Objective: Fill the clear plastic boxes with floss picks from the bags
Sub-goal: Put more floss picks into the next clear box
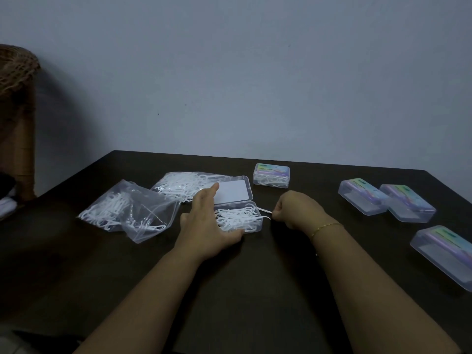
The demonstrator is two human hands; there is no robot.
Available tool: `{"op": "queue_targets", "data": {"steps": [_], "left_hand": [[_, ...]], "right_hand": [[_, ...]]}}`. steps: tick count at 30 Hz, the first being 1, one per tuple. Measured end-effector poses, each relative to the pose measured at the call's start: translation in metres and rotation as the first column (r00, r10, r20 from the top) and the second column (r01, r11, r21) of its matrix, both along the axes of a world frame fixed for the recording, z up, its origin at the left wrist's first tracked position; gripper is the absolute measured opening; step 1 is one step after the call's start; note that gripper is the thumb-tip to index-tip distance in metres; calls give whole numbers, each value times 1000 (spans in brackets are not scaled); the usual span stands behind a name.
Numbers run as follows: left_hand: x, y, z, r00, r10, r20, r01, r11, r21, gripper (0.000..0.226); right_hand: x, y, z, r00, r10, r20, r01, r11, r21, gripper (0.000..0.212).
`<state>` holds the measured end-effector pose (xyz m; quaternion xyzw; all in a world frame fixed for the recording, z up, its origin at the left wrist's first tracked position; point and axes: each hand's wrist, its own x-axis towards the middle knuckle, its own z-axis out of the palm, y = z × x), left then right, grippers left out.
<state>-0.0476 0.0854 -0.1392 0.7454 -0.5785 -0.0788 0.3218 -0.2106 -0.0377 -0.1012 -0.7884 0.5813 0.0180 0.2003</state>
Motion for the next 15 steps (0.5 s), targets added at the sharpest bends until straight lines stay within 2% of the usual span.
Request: {"op": "queue_targets", "data": {"steps": [3,8,12,15], "left_hand": [[0,1,1,1000,-7,-3,7,1000,-2,109],[0,1,0,1000,-13,-10,13,1000,-3,110],[0,0,-1,1000,-17,-20,17,1000,0,110],[0,0,-1,1000,-22,-16,22,1000,-7,110]], "right_hand": [[-6,2,3,999,-26,-25,27,1000,16,25],[-11,3,-2,996,-62,60,62,998,7,22],[-10,7,0,993,-11,120,21,997,-78,16],[-8,12,0,989,26,149,-15,997,-73,16]]}}
